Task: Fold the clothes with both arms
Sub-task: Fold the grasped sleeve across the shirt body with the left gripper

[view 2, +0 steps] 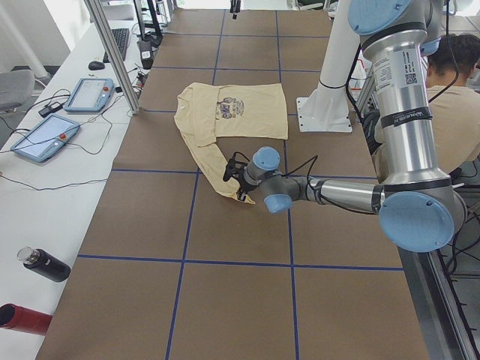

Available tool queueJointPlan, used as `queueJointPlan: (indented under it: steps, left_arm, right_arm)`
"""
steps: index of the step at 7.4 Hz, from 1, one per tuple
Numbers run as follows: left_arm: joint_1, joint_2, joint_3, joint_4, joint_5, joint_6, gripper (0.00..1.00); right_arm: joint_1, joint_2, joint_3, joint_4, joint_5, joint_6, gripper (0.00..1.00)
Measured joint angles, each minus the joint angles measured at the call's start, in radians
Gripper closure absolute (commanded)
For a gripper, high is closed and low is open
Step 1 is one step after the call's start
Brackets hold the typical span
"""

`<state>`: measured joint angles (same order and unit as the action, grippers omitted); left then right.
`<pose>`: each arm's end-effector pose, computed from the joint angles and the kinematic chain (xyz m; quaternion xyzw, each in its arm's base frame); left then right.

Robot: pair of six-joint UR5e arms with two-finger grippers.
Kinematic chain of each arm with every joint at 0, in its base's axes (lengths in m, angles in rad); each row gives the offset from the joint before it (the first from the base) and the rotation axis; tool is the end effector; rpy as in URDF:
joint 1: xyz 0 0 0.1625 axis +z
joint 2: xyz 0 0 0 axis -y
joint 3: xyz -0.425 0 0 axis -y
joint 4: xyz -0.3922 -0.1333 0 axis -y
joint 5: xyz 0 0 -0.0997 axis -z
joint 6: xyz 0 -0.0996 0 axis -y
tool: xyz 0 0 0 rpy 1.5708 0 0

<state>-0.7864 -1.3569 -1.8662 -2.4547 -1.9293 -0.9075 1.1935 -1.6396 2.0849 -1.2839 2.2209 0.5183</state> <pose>0.2370 -0.3767 0.5170 0.1846 0.4466 0.0290 0.8750 -0.0986 -0.4470 0.4099 0.1767 -0.4157 -0.0517 0.8907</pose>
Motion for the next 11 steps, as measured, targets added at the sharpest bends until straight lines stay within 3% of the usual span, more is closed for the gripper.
queueJointPlan:
  steps: [2, 4, 5, 6, 8, 11]
  left_arm:
    - [-0.019, -0.220, -0.180, 0.475, -0.013, 0.051, 1.00]
    - [-0.019, -0.598, -0.216, 0.955, -0.015, 0.057, 1.00]
    - [-0.016, -0.752, -0.191, 1.107, -0.028, 0.051, 1.00]
    - [-0.014, -0.879, -0.123, 1.185, -0.050, 0.036, 1.00]
    - [-0.010, -1.138, 0.133, 1.222, -0.070, -0.026, 1.00]
    - [0.036, -1.441, 0.605, 1.103, -0.071, -0.161, 1.00]
  right_arm:
    - [0.000, 0.000, -0.001, 0.000, -0.001, 0.000, 0.00]
    - [0.000, 0.000, -0.004, 0.000, -0.002, 0.001, 0.00]
    - [0.000, -0.001, -0.004, 0.000, -0.002, 0.001, 0.00]
    - [0.000, -0.001, -0.005, 0.001, -0.002, 0.002, 0.00]
    - [-0.001, 0.001, -0.005, 0.001, -0.003, 0.002, 0.00]
    - [-0.001, 0.001, -0.005, 0.001, -0.004, 0.003, 0.00]
